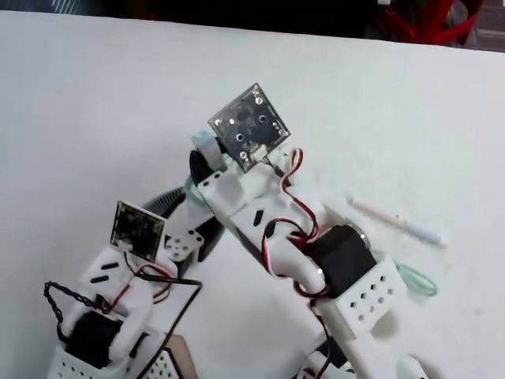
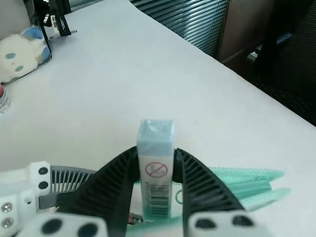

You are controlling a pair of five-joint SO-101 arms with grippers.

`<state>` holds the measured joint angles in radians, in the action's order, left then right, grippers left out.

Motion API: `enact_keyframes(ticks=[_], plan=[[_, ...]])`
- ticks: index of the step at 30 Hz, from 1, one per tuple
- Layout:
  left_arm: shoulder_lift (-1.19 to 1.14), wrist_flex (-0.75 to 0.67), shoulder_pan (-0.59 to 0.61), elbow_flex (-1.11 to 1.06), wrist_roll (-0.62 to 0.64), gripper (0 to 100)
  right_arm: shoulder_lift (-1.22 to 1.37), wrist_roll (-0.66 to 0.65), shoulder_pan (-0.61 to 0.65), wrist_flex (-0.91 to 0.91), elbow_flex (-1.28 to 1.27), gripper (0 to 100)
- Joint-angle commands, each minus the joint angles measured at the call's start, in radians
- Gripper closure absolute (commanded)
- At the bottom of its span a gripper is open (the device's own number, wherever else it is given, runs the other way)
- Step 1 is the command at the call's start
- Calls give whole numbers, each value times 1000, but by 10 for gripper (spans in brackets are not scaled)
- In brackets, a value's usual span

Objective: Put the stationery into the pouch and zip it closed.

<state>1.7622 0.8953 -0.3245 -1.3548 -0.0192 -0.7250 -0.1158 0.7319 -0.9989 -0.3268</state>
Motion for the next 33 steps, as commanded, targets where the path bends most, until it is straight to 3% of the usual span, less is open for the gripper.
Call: enact_keyframes(ticks=[1, 8, 14, 21, 26, 33], plan=[[4, -18, -4, 38, -5, 745, -18, -6, -1, 102, -61, 958], [4, -18, -4, 38, -5, 745, -45, -9, -1, 82, -98, 937], [4, -18, -4, 38, -5, 745, -193, -5, -1, 44, -98, 772], [4, -18, -4, 37, -5, 745, -257, -11, -4, 30, -98, 797], [4, -55, -4, 6, -5, 745, -242, -5, -125, -7, -37, 797], [4, -77, -4, -11, -6, 745, -122, -12, -357, -222, 129, 797]])
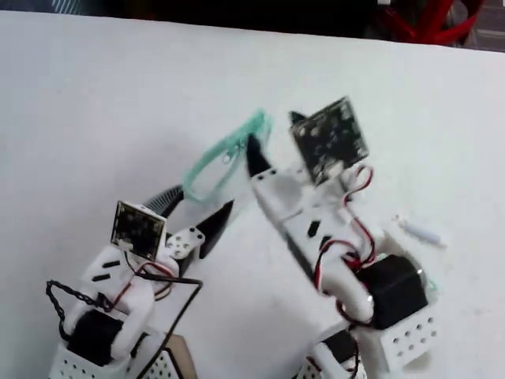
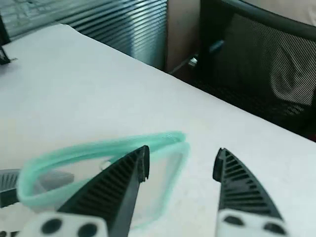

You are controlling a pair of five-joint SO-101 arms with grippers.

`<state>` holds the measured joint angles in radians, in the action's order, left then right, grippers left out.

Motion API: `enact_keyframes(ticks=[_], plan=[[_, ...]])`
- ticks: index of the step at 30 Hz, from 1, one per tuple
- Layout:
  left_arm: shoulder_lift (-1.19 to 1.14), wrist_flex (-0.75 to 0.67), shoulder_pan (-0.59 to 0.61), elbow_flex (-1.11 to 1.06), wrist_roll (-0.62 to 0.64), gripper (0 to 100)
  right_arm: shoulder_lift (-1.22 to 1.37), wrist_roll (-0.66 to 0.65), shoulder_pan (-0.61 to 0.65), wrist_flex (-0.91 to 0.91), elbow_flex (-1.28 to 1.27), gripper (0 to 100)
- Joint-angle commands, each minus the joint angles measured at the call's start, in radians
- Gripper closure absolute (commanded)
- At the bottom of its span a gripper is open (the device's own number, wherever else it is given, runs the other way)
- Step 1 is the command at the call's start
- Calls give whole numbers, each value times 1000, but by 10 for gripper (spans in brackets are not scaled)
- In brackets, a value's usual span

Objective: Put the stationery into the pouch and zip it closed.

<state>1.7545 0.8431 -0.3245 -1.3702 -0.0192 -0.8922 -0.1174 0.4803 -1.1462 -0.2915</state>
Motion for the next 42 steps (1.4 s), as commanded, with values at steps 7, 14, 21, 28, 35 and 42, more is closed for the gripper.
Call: enact_keyframes(ticks=[7, 14, 21, 28, 35, 42], plan=[[12, -25, -4, 6, -9, 745, 275, -265, -429, -323, 226, 797], [12, -31, 41, 8, -5, 745, 529, -781, -685, -489, 224, 797], [7, -25, 36, 12, -3, 745, 760, -1049, -829, -344, 224, 797], [7, -23, 36, 11, -3, 745, 980, -1297, -871, -303, 224, 798], [7, -23, 36, 11, -3, 745, 1055, -1433, -901, -300, 224, 798], [7, -23, 36, 11, -3, 745, 1061, -1611, -898, -283, 133, 798]])
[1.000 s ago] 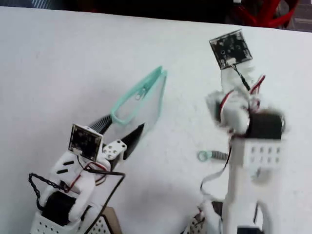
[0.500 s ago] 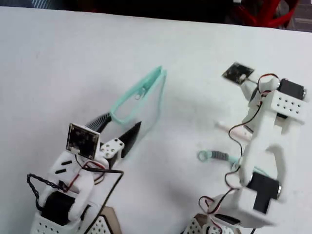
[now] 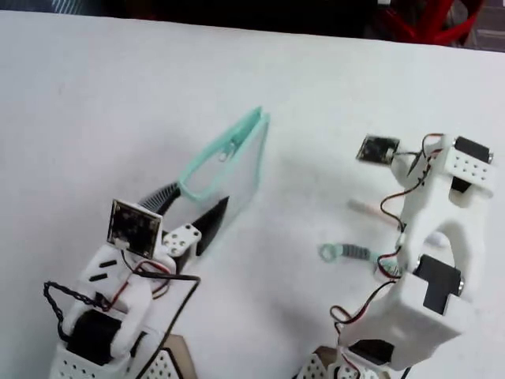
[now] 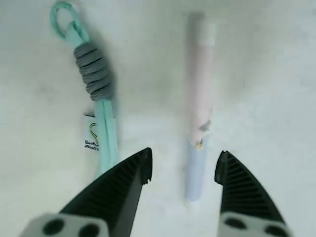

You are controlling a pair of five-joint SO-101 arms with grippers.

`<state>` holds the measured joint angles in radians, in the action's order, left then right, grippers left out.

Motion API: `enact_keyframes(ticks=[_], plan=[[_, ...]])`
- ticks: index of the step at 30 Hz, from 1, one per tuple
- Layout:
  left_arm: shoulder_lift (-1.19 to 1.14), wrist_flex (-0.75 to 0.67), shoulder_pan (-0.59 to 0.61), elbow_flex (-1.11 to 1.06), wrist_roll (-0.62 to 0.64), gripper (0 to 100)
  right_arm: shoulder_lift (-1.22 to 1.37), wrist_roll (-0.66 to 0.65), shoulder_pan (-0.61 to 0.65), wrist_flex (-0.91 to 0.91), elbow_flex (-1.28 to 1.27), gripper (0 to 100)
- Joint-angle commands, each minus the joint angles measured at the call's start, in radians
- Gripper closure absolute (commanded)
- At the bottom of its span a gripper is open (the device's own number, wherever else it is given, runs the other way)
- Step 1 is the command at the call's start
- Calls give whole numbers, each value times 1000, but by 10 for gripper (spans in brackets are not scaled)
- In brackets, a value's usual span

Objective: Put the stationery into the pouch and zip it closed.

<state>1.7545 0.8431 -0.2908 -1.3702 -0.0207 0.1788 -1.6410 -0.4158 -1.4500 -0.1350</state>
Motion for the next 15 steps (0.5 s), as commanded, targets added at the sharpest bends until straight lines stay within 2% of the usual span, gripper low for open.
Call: enact_keyframes(ticks=[1, 5, 15], plan=[[7, -23, 2, 11, -2, 745, -10, -107, -2, 50, -48, 804], [7, -23, 2, 11, -2, 745, -10, -120, -4, 239, -166, 851], [5, -31, 1, -2, -2, 745, -12, -115, 5, 588, -384, 854]])
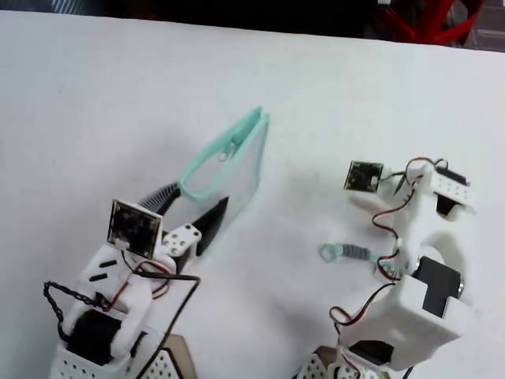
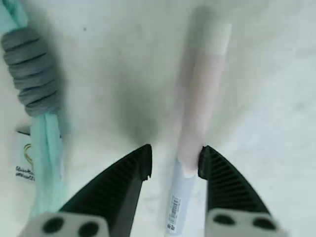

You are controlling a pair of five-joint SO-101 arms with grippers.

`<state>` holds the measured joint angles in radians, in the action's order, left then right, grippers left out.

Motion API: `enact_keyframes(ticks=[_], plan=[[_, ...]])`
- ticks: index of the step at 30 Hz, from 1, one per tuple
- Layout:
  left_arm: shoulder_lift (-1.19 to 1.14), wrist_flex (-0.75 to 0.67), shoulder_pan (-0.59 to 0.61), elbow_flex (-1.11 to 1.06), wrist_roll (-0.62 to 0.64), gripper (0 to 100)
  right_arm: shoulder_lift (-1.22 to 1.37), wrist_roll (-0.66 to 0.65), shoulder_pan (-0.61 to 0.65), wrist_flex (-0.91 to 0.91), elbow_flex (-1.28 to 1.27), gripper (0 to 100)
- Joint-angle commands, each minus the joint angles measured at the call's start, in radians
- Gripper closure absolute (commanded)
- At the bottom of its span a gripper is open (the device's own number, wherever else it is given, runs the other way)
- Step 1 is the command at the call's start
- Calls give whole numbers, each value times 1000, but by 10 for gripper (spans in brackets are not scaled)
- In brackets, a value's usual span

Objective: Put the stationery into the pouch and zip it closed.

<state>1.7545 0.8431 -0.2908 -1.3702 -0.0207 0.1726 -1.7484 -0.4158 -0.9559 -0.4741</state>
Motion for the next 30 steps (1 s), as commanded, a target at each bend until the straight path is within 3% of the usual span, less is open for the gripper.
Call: enact_keyframes(ticks=[1, 5, 8, 10, 13, 21, 30], plan=[[5, -41, 1, -9, -2, 745, -5, -8, 5, 137, -68, 856], [5, -66, 1, -29, -2, 745, -5, -8, 10, 289, -157, 860], [5, -66, 1, -28, -2, 745, -8, -8, 13, 374, -192, 929], [5, -66, 1, -28, -2, 745, -15, -6, 18, 395, -193, 988], [5, -66, 1, -26, -2, 745, -41, 21, 22, 397, -195, 974], [8, -61, 1, -26, -2, 745, -366, 404, 91, 303, -196, 981], [10, -55, 10, -9, -2, 745, -1012, 758, 355, -5, -166, 981]])
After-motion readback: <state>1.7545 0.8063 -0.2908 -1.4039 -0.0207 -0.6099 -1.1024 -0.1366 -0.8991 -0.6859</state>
